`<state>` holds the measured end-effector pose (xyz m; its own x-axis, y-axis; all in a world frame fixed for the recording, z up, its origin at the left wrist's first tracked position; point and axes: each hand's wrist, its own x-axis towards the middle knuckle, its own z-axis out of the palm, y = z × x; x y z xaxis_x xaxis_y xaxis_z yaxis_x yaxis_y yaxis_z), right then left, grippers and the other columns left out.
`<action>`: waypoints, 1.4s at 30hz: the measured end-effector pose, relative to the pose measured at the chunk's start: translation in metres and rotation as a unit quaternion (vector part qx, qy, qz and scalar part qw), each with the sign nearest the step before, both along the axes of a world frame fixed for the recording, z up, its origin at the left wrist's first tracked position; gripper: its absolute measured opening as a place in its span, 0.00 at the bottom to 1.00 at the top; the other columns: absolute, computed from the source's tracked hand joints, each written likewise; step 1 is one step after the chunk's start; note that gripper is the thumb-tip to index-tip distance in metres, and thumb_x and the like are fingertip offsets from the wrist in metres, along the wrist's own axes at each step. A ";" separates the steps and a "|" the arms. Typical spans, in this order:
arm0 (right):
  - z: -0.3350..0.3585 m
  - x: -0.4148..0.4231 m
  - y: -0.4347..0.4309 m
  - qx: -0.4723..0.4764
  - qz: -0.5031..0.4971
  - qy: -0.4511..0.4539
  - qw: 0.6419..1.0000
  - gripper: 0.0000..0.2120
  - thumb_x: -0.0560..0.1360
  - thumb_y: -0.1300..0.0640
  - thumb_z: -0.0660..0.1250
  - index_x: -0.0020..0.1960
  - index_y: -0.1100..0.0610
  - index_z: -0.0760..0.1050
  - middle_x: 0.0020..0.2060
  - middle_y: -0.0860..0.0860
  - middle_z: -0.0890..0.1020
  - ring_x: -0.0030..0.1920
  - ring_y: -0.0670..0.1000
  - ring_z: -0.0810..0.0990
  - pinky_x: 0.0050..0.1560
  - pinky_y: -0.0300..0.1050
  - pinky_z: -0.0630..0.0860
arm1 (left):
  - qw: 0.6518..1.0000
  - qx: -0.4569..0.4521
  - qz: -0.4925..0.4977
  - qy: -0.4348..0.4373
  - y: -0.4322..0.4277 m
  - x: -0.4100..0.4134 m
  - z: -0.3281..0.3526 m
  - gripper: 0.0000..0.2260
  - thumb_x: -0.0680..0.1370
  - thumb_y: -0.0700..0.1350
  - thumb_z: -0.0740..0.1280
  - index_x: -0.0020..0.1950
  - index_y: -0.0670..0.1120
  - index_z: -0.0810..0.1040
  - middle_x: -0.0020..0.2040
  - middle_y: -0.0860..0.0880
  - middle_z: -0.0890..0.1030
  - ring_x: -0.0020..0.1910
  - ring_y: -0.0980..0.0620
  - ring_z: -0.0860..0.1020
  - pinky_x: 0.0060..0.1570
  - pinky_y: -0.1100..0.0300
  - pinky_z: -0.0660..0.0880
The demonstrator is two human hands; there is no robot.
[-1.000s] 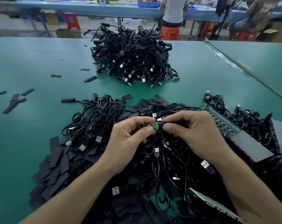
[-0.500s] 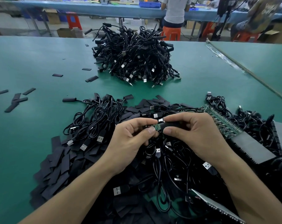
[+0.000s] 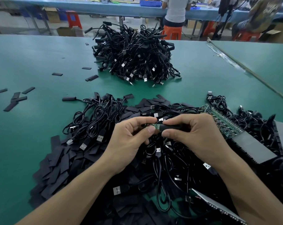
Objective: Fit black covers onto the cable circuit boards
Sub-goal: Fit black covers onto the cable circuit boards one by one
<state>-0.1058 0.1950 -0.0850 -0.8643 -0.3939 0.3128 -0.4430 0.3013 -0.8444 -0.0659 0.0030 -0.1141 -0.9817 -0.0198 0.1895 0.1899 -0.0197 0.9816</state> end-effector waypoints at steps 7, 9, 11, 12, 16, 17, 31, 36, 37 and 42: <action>0.000 0.000 0.000 -0.008 0.006 -0.008 1.000 0.12 0.64 0.47 0.77 0.46 0.48 0.85 0.39 0.43 0.86 0.35 0.42 0.83 0.39 0.35 0.78 | 1.000 0.004 0.008 -0.005 -0.001 0.000 0.000 0.09 0.78 0.37 0.70 0.53 0.50 0.83 0.34 0.53 0.82 0.30 0.60 0.75 0.33 0.72 0.71; 0.000 0.000 -0.002 -0.005 0.002 -0.001 1.000 0.12 0.64 0.48 0.77 0.47 0.47 0.85 0.40 0.41 0.86 0.38 0.41 0.84 0.41 0.34 0.78 | 1.000 -0.009 -0.003 -0.001 -0.001 0.000 -0.002 0.10 0.78 0.37 0.70 0.53 0.51 0.83 0.33 0.53 0.82 0.30 0.59 0.76 0.35 0.70 0.72; -0.001 0.002 -0.003 0.001 -0.004 0.014 1.000 0.12 0.65 0.49 0.77 0.48 0.47 0.85 0.41 0.39 0.86 0.41 0.40 0.85 0.44 0.31 0.78 | 1.000 -0.015 -0.016 0.002 -0.001 0.000 -0.002 0.10 0.77 0.38 0.71 0.52 0.52 0.84 0.34 0.53 0.82 0.31 0.59 0.76 0.36 0.68 0.74; 0.000 0.002 -0.004 0.001 -0.003 0.016 1.000 0.12 0.65 0.50 0.77 0.49 0.47 0.85 0.41 0.39 0.86 0.42 0.40 0.85 0.45 0.31 0.77 | 1.000 -0.013 -0.020 0.002 -0.001 0.000 -0.003 0.10 0.77 0.39 0.71 0.52 0.53 0.84 0.35 0.52 0.83 0.31 0.58 0.76 0.37 0.67 0.74; -0.002 0.003 -0.004 0.001 0.008 0.017 1.000 0.12 0.67 0.57 0.79 0.49 0.46 0.85 0.42 0.40 0.86 0.44 0.42 0.85 0.47 0.35 0.79 | 0.999 -0.012 -0.029 0.002 -0.002 0.001 -0.003 0.12 0.77 0.38 0.72 0.53 0.54 0.85 0.39 0.51 0.84 0.33 0.58 0.78 0.38 0.67 0.75; -0.002 0.003 -0.004 0.003 0.004 0.022 1.000 0.12 0.67 0.57 0.79 0.49 0.46 0.85 0.41 0.41 0.86 0.43 0.42 0.85 0.47 0.35 0.79 | 0.999 -0.010 -0.032 0.003 -0.002 0.001 -0.004 0.12 0.76 0.39 0.72 0.55 0.54 0.84 0.40 0.51 0.85 0.35 0.58 0.79 0.39 0.67 0.76; 0.000 0.001 -0.002 0.005 -0.049 0.064 0.997 0.10 0.66 0.50 0.77 0.47 0.47 0.85 0.41 0.39 0.85 0.40 0.40 0.84 0.42 0.30 0.77 | 0.998 -0.018 0.063 -0.003 0.003 0.002 0.000 0.06 0.80 0.40 0.68 0.44 0.47 0.82 0.37 0.49 0.85 0.31 0.57 0.81 0.28 0.68 0.73; -0.003 0.001 -0.004 0.073 -0.038 0.114 0.990 0.12 0.68 0.54 0.78 0.52 0.53 0.85 0.41 0.43 0.85 0.43 0.41 0.82 0.43 0.26 0.71 | 0.997 -0.050 0.058 -0.002 0.003 0.002 -0.001 0.07 0.79 0.40 0.69 0.41 0.48 0.82 0.35 0.49 0.84 0.30 0.57 0.81 0.27 0.67 0.72; -0.003 0.002 -0.005 0.092 -0.037 0.129 0.987 0.12 0.69 0.54 0.77 0.52 0.53 0.85 0.42 0.44 0.85 0.43 0.41 0.81 0.44 0.26 0.70 | 0.997 -0.055 0.056 -0.002 0.003 0.002 -0.001 0.08 0.79 0.40 0.70 0.41 0.48 0.82 0.35 0.49 0.84 0.30 0.57 0.80 0.27 0.67 0.72; -0.001 0.002 -0.005 0.110 -0.039 0.167 0.979 0.11 0.70 0.56 0.77 0.52 0.55 0.85 0.42 0.46 0.84 0.44 0.42 0.81 0.47 0.28 0.72 | 0.997 -0.061 0.050 -0.008 0.003 0.001 0.000 0.08 0.79 0.39 0.69 0.41 0.47 0.83 0.35 0.48 0.85 0.30 0.57 0.80 0.27 0.67 0.72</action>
<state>-0.1034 0.1899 -0.0860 -0.7588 -0.4212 0.4968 -0.6513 0.5039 -0.5674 -0.0651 0.0064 -0.1143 -0.9788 -0.0957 0.1809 0.1692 0.1193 0.9783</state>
